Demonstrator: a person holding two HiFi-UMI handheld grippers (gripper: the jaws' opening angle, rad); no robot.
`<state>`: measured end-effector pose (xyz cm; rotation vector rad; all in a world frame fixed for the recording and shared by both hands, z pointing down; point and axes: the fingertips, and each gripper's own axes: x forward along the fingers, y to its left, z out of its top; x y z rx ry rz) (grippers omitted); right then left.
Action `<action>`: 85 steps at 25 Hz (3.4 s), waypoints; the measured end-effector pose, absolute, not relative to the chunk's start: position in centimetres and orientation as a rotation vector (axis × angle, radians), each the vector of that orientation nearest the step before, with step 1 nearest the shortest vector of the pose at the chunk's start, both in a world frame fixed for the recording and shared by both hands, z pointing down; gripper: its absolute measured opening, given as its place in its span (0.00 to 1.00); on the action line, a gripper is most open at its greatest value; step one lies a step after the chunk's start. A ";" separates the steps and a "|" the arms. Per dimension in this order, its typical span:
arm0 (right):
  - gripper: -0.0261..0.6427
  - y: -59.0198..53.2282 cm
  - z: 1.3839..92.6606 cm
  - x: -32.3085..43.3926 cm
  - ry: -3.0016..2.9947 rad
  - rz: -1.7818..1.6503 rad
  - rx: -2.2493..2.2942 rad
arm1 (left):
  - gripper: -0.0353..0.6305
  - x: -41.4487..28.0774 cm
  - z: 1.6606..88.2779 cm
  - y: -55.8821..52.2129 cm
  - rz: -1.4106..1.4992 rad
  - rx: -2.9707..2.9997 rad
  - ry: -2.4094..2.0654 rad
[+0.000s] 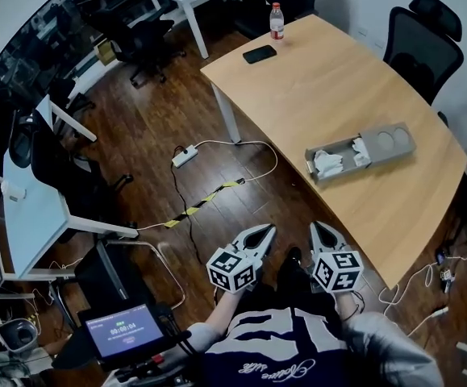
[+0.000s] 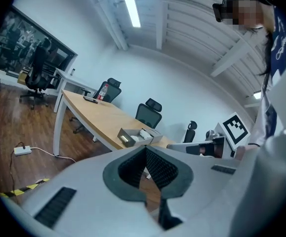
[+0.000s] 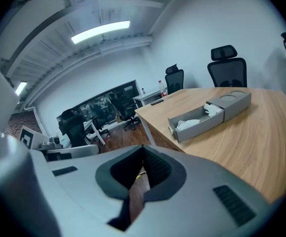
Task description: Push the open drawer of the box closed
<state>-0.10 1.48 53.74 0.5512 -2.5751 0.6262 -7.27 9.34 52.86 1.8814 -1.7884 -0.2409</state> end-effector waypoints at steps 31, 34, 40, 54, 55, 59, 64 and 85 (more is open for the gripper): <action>0.21 -12.2 60.7 -5.9 -2.458 0.500 0.349 | 0.05 -11.1 53.7 -7.6 -0.053 1.899 -1.728; 0.21 -12.9 61.1 -6.7 -2.441 0.473 0.402 | 0.05 -12.3 53.8 -8.9 -0.027 1.946 -1.669; 0.21 -13.7 60.9 -9.5 -2.414 0.461 0.505 | 0.05 -16.5 53.7 -11.8 0.001 2.017 -1.575; 0.21 -14.7 63.6 -10.6 -2.181 0.356 0.810 | 0.05 -18.9 54.6 -16.4 0.091 2.254 -1.206; 0.21 -14.8 63.7 -10.6 -2.172 0.354 0.832 | 0.05 -18.9 54.6 -16.7 0.092 2.268 -1.181; 0.21 -15.5 63.8 -10.8 -2.151 0.369 0.911 | 0.05 -18.6 54.8 -17.4 0.096 2.313 -1.094; 0.21 -16.2 64.0 -9.8 -2.131 0.398 0.952 | 0.05 -17.3 55.0 -17.6 0.105 2.348 -1.014; 0.20 -18.2 62.8 -8.1 -2.123 0.356 0.795 | 0.05 -18.5 55.3 -21.0 0.076 2.254 -1.110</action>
